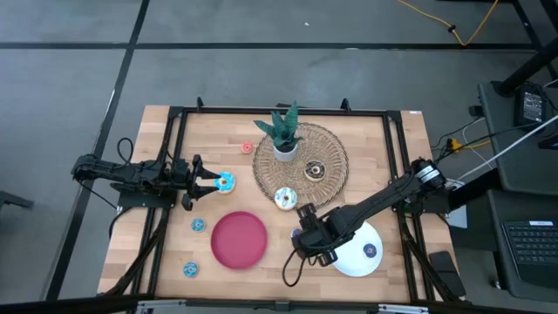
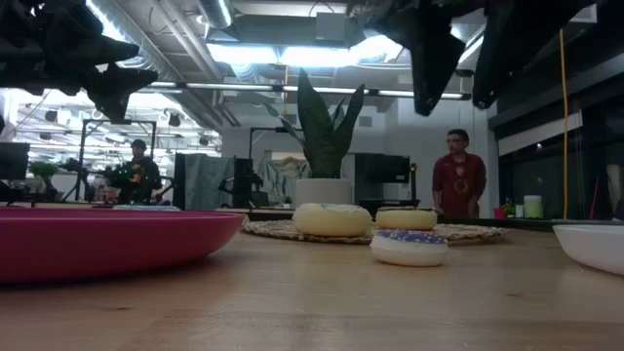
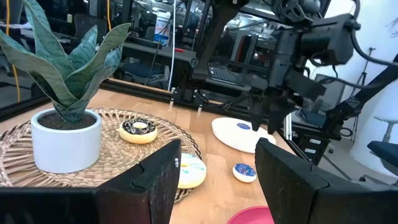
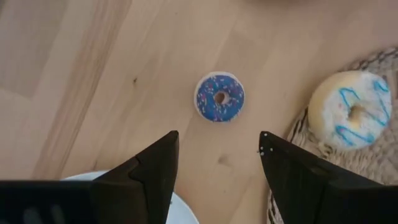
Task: Pick & Place donuts
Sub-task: Put the dark blue donut on the white plate
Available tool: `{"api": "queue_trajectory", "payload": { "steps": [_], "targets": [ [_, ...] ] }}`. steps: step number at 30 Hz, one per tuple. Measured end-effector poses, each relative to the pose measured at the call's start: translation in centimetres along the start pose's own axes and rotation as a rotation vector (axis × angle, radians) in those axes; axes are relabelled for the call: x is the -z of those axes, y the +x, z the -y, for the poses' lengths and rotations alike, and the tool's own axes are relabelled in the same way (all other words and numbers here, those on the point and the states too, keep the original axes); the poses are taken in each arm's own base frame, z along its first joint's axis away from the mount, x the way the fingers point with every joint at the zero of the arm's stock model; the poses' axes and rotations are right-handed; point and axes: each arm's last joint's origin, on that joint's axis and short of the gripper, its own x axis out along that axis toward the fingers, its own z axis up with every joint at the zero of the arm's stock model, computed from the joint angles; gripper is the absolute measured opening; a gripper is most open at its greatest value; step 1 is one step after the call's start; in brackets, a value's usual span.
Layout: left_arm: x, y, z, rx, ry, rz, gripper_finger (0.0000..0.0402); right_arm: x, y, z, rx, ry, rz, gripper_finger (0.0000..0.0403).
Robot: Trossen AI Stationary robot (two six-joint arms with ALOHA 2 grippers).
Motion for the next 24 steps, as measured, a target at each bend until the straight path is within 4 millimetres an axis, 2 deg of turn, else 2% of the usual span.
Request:
{"api": "queue_trajectory", "payload": {
  "steps": [6,24],
  "targets": [
    [0.0,0.0,0.0,0.0,0.0,0.001,0.0198,-0.8,1.4,-0.2,0.001,-0.014,0.008,0.0223],
    [0.0,0.0,0.0,0.0,0.0,0.0,0.0198,-1.2,5.8,-1.8,0.0,-0.01,-0.056,0.0223]
  ]
}}
